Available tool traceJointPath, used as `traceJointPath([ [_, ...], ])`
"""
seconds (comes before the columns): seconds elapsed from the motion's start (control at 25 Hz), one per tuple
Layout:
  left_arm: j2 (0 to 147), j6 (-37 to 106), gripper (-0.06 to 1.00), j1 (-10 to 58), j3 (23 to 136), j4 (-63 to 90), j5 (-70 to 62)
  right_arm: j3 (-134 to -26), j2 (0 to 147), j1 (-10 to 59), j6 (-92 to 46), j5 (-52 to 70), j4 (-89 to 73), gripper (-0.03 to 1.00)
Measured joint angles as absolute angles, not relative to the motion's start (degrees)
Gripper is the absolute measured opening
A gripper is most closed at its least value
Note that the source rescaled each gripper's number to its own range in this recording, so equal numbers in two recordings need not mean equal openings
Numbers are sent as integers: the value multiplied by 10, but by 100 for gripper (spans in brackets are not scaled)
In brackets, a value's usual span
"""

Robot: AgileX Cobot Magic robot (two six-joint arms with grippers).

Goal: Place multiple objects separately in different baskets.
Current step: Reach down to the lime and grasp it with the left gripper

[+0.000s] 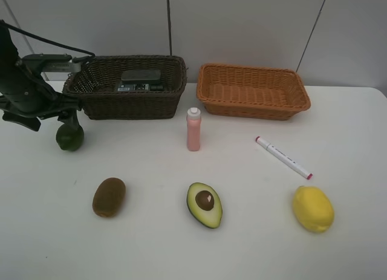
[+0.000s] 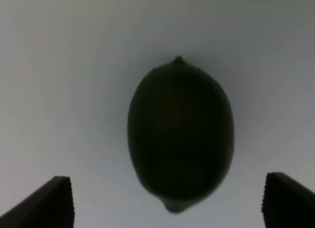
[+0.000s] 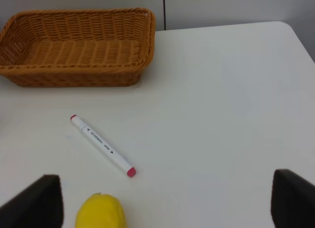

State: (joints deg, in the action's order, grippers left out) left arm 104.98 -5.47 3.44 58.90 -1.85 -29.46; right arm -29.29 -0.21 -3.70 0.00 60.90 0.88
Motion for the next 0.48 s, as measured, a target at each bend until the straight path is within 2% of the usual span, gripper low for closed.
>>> traceJointPath([
  [0.48,1129,-55,99,34,589,10,-180,-293,-2,-37,0,609,9,100],
])
